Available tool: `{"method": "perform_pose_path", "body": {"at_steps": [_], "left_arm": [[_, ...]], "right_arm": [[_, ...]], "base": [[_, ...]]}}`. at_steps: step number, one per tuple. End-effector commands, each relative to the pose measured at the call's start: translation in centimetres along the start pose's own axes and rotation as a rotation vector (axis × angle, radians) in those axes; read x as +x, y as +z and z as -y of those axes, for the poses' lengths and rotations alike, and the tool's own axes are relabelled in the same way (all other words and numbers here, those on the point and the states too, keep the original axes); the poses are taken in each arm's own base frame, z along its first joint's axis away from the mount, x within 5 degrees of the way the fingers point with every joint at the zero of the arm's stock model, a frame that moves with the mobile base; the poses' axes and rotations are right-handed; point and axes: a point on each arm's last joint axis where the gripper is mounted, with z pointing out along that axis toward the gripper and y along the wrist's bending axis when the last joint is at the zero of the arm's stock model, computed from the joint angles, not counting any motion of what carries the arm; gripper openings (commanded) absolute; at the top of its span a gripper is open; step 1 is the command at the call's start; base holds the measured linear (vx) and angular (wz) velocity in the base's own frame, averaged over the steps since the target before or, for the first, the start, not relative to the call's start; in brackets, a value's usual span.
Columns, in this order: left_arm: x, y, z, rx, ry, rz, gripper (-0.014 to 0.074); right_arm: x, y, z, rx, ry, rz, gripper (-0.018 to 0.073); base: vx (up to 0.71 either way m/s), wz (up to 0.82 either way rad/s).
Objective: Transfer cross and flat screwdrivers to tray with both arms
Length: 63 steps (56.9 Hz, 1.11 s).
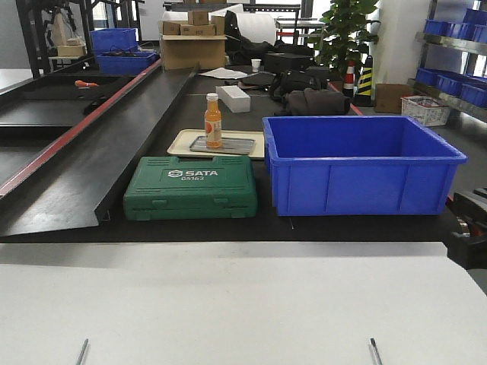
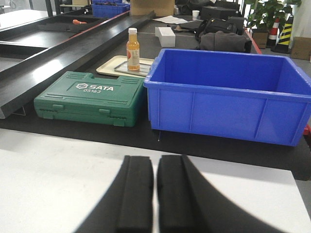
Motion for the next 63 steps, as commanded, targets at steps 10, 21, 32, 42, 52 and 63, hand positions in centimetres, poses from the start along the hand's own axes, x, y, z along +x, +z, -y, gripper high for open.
{"method": "perform_pose_path", "body": {"at_steps": [10,21,32,42,52,63], "left_arm": [[-1.8,-0.5,0.0,-0.005,-0.008,0.103,0.0479],[-1.8,-0.5,0.0,-0.004,-0.008,0.099,0.0496],[-1.6,-0.5,0.0,-0.003,-0.008,0.080,0.0496],[-1.2,-0.5,0.0,0.000,-0.008,0.031,0.0496],[-0.7,-0.5,0.0,0.002,-0.007,-0.011,0.0496],[-0.1,-0.3,0.0,0.002,-0.008,-0.030,0.0496]], "right_arm": [[-2.1,-0.6,0.2,0.007,0.014,0.135,0.0629],[-0.8,0.6,0.1,0.005,0.079,-0.089,0.0658],[2.5,5.8,1.7,0.104,0.118,-0.596,0.0584],[7.8,10.9,2.3,0.126,0.128,-0.878,0.0550],[12.8,14.4,1.9,0.099,0.165,-1.064,0.0550],[16.3,16.6,1.7,0.083,0.178,-1.152,0.0550]], "base": [[0.00,0.00],[0.00,0.00],[0.00,0.00],[0.00,0.00],[0.00,0.00],[0.00,0.00]]}}
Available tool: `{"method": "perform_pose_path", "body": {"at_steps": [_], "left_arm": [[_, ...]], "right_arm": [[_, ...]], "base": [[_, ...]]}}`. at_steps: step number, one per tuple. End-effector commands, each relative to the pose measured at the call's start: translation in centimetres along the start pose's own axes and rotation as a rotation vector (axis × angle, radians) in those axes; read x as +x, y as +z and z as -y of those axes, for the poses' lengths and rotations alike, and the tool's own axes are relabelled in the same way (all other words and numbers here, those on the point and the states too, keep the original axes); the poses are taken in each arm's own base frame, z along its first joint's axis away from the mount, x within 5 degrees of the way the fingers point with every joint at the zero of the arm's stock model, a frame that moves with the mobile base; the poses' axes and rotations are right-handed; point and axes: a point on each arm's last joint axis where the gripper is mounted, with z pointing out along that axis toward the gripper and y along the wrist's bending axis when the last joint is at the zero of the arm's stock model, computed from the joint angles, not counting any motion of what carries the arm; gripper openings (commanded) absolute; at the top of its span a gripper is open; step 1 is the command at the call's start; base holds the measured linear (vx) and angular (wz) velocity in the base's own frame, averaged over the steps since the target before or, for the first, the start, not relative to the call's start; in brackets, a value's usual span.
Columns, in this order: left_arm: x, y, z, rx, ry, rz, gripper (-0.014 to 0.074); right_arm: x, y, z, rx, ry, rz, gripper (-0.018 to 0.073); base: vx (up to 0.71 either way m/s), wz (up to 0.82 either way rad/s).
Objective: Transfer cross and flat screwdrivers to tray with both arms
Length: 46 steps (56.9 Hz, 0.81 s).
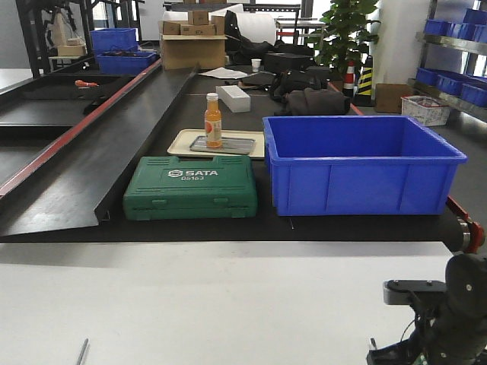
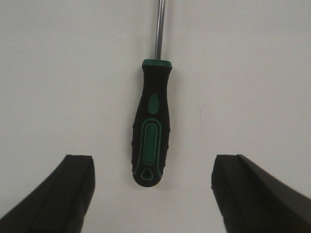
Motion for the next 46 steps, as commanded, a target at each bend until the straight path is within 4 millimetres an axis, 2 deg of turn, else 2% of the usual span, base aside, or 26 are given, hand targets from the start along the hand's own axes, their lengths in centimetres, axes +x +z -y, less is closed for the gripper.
{"method": "perform_pose_path", "body": {"at_steps": [1,23,46], "left_arm": [[-1.4,-0.5,-0.1,-0.006,-0.008,0.102,0.0496],[-1.3,-0.5,-0.1,-0.005,-0.008,0.093,0.0496],[-1.3,-0.5,-0.1,-0.005,-0.008,0.093,0.0496]], "right_arm": [[-1.1,-0.4,0.1,-0.008,-0.003,0.066,0.0550],[-1.7,4.4,0.1,0.002,0.001,-0.007,0.0548],[-2.0,7.0,0.1,0.003,0.006,-0.014,0.0526]], "base": [[0.00,0.00],[0.00,0.00],[0.00,0.00]]}}
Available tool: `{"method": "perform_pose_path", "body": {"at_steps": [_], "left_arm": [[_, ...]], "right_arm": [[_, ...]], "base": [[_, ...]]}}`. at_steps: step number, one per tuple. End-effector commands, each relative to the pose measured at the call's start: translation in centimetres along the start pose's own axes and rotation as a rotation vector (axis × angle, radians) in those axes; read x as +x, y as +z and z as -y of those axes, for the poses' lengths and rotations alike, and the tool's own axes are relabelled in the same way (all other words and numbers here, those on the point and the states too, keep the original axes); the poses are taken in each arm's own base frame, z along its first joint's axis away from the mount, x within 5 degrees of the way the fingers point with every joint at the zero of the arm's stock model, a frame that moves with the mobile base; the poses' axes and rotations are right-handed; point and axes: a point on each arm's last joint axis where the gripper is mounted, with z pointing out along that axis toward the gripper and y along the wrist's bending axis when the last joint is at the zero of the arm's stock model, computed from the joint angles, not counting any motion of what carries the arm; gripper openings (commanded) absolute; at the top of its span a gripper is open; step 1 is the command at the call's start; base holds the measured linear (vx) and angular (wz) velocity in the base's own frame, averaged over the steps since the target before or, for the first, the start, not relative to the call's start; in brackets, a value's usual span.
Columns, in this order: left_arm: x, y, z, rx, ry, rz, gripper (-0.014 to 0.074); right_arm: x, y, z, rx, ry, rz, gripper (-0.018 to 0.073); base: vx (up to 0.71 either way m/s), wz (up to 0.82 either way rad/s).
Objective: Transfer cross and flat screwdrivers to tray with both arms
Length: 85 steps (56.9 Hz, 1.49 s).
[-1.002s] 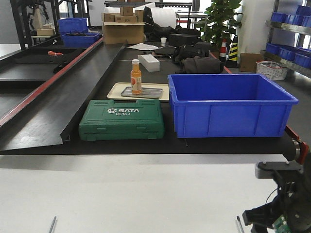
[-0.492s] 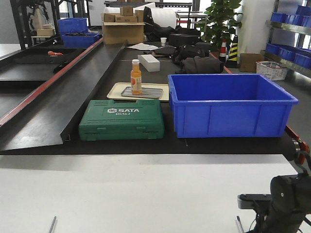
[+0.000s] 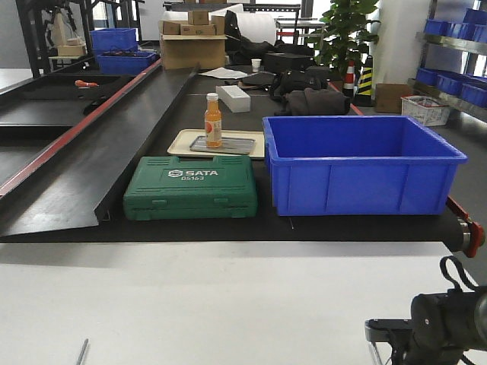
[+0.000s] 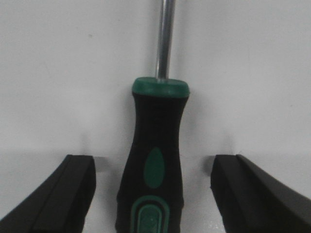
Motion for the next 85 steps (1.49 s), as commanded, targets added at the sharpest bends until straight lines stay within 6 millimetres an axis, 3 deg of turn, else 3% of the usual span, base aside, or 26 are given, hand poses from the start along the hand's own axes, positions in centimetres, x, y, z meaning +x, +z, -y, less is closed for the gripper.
{"method": "perform_pose_path", "body": {"at_steps": [1,7,11,21,32,42,43,62,73,85], "left_arm": [[-1.7,-0.6,-0.1,-0.006,-0.007,0.119,0.0496],[-1.7,-0.6,-0.1,-0.006,-0.007,0.119,0.0496],[-1.7,-0.6,-0.1,-0.006,-0.007,0.119,0.0496],[-1.7,-0.6,-0.1,-0.006,-0.009,0.118,0.0496],[-1.5,-0.6,0.0,-0.002,-0.027,0.097,0.0496],[-1.2,-0.4,0.0,0.011,-0.194,0.056,0.0496],[-0.3,2.4,0.0,-0.002,-0.201,-0.125,0.0496],[3.0,12.3,-0.2,-0.034,-0.207,-0.549,0.0496],[5.5,16.5,-0.3,-0.047,-0.211,-0.707,0.0496],[8.9,19.4,-0.5,-0.061,-0.212,-0.815,0.0496]], "right_arm": [[-1.0,-1.6,0.1,-0.007,0.002,0.077,0.0520],[-1.0,-1.2,0.1,-0.006,0.002,0.067,0.0454],[-1.0,-1.1,0.1,-0.005,0.002,0.064,0.0360],[-0.9,-1.1,0.1,-0.004,-0.003,0.052,-0.0015],[-0.8,-1.1,0.1,-0.005,-0.001,0.051,-0.0012],[-0.8,-1.1,0.1,-0.005,-0.002,0.051,-0.0011],[-0.8,-1.1,0.1,-0.004,-0.004,0.042,-0.0011],[-0.6,-1.1,0.1,-0.003,-0.003,0.024,-0.0011],[-0.6,-1.1,0.1,-0.003,-0.003,0.024,-0.0008],[-0.7,-1.1,0.1,-0.003,-0.004,0.031,-0.0008]], "base": [[0.00,0.00],[0.00,0.00],[0.00,0.00],[0.00,0.00],[0.00,0.00],[0.00,0.00],[0.00,0.00],[0.00,0.00],[0.00,0.00],[0.00,0.00]]}}
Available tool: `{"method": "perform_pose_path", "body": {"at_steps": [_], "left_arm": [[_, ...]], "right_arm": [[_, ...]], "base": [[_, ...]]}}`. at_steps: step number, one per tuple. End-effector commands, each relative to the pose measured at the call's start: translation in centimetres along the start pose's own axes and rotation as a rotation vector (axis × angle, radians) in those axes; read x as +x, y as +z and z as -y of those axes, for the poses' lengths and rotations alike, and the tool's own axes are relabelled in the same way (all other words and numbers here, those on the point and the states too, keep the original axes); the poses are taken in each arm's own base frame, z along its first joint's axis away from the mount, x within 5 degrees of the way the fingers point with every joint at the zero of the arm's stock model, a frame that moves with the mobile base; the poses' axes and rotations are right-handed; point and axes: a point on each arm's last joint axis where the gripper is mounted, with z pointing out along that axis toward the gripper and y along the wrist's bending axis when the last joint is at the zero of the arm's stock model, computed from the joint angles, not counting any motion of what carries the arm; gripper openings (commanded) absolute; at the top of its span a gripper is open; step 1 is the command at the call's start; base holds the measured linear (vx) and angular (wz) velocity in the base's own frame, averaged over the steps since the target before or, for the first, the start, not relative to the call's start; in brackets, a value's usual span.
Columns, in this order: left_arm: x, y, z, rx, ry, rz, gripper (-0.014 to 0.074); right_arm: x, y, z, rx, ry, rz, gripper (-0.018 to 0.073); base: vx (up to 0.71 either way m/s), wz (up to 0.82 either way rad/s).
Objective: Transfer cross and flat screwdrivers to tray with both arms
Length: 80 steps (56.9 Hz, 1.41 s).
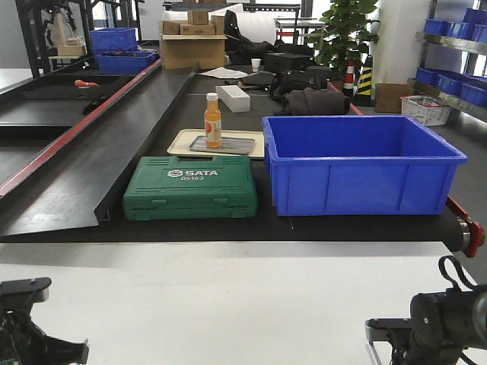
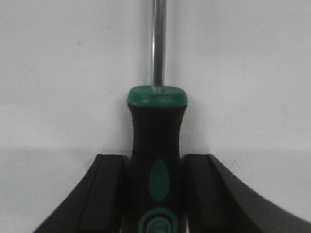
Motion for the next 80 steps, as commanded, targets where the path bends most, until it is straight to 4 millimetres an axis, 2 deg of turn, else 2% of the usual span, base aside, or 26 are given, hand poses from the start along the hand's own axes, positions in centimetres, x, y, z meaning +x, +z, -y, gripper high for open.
{"method": "perform_pose_path", "body": {"at_steps": [1,10,19,60,67,72,78,80], "left_arm": [[-1.2,0.0,0.1,0.012,-0.016,0.060,0.0496],[-1.2,2.2,0.0,0.002,0.025,0.030,0.0496],[-0.9,3.6,0.0,0.006,0.010,-0.009,0.0496],[0.7,6.4,-0.3,-0.007,-0.019,-0.191,0.0483],[0.9,6.4,-0.3,-0.009,-0.017,-0.211,0.0385],[1.0,6.4,-0.4,-0.012,-0.016,-0.227,0.0232],[1.1,6.3,-0.4,-0.011,-0.007,-0.236,-0.0010],[1.1,6.3,-0.4,-0.011,-0.006,-0.236,-0.0009]], "right_arm": [[-0.4,-1.3,0.1,-0.011,0.006,0.041,-0.0008],[-0.5,-1.4,0.1,-0.011,0.007,0.047,-0.0008],[-0.5,-1.4,0.1,-0.012,0.007,0.050,-0.0008],[-0.6,-1.4,0.1,-0.013,0.008,0.058,-0.0008],[-0.6,-1.4,0.1,-0.013,0.008,0.058,-0.0008],[-0.6,-1.4,0.1,-0.013,0.008,0.057,-0.0008],[-0.5,-1.4,0.1,-0.012,0.010,0.051,-0.0008],[-0.5,-1.4,0.1,-0.012,0.010,0.049,-0.0008]], "base": [[0.00,0.00],[0.00,0.00],[0.00,0.00],[0.00,0.00],[0.00,0.00],[0.00,0.00],[0.00,0.00],[0.00,0.00]]}}
